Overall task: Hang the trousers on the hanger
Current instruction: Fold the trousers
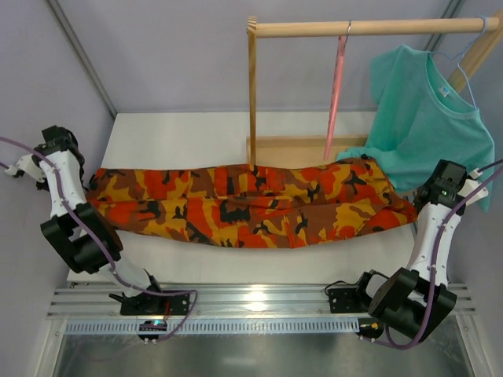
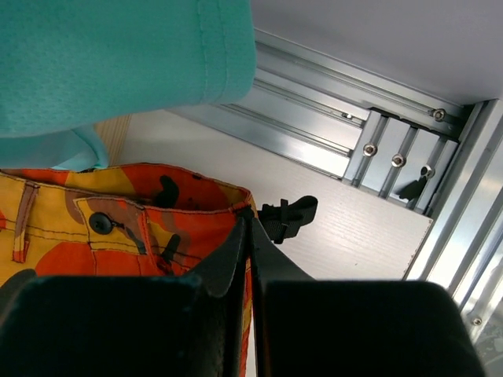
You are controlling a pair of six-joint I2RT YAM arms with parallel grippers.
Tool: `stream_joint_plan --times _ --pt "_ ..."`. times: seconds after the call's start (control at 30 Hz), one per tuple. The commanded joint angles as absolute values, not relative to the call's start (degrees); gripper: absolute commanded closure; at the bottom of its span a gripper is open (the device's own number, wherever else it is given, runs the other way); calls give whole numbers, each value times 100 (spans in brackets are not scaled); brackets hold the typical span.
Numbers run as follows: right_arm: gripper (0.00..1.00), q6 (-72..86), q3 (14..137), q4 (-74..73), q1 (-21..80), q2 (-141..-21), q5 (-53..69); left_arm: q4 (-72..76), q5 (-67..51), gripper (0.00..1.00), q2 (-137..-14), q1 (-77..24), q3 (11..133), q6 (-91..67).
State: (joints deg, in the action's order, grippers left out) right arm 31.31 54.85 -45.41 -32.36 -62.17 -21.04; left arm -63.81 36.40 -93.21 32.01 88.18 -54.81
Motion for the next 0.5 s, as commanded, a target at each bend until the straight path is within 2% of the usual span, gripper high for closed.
stream_joint_plan --times 0.0,0.4,0.47 --pt "96 2962 5626 -3973 -3278 -6240 -2198 -6135 4360 100 -9615 2927 8948 -5467" --pt "96 3234 5098 -3814 -3278 -6609 -1978 -5925 4115 100 -10811 2575 8974 -4862" --pt "96 3322 5028 -3806 -3278 -6653 -1951 -5381 3642 89 -10688 2566 8878 -4607"
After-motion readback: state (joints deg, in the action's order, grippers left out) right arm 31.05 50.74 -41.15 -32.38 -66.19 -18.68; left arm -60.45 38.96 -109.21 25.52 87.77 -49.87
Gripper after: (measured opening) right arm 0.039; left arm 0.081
